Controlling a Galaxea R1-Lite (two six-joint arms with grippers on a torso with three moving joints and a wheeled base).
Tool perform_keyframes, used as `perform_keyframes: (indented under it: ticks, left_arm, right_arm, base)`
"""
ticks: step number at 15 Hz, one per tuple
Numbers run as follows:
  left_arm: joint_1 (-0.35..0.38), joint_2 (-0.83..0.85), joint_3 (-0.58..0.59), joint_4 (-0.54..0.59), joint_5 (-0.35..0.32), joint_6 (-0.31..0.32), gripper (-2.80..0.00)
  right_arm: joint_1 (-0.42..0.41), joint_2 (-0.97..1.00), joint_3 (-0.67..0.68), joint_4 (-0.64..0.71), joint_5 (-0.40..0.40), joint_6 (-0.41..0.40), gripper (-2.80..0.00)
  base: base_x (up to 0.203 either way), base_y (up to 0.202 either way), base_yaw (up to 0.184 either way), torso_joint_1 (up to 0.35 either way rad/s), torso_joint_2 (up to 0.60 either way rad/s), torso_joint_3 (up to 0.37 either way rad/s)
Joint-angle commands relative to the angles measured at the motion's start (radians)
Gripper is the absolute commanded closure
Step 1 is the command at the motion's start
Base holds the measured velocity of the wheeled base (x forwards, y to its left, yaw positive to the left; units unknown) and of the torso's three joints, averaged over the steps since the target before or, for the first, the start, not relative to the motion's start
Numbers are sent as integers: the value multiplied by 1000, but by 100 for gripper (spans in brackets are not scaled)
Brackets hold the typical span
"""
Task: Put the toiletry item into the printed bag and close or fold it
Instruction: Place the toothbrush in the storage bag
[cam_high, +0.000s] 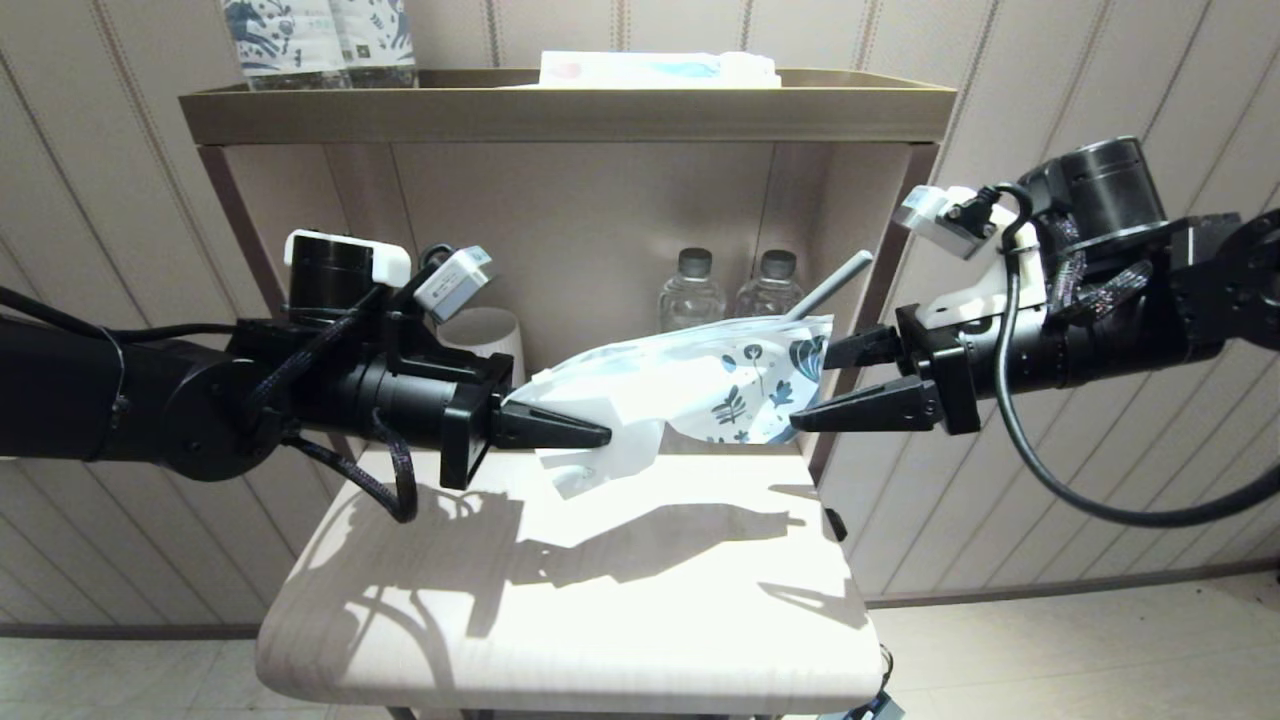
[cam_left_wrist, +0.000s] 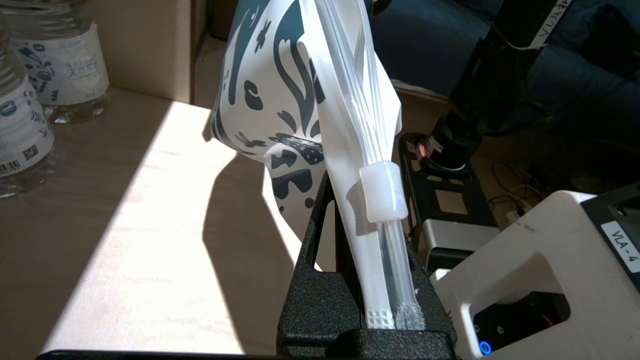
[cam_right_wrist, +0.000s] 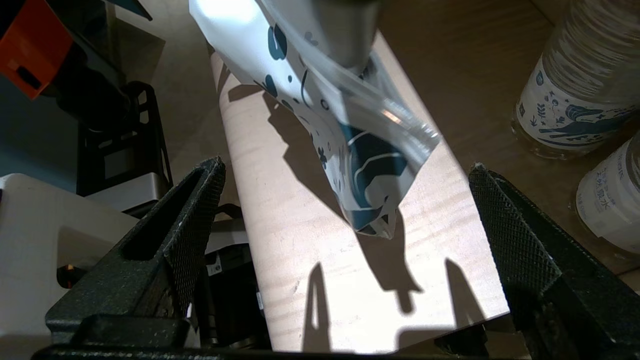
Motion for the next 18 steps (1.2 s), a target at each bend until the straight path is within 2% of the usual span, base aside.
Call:
perform_keyframes:
  ticks: [1,4,13,14,16,18]
  left_arm:
    - [-1,-10,2,-2,-12,1,0]
    - [-2,-10,2,-2,-27,0,0]
    - [-2,-4,2,-5,-25,2,0]
    - [-2,2,1,-8,-24,5,0]
    - [-2,25,-4,-8,-21,6,0]
    - [-2,48,-14,-10,-19,11,0]
  right_arm:
    - [7,-7,5,1,7,3,0]
    - [7,-7,3,-1,36,1,0]
    - [6,-2,16,-1,35,-8,0]
    - [-1,-8,21,-5,14,-13,0]
    - [-7,-43,25,-10,-86,-13,0]
    - [-5,-76,45,-12,-111,-16,0]
  base:
    - [0,0,0,0,0,0]
    - [0,0,0,0,0,0]
    - [0,0,0,0,0,0]
    - [0,0,0,0,0,0]
    - [0,0,0,0,0,0]
    - [0,0,0,0,0,0]
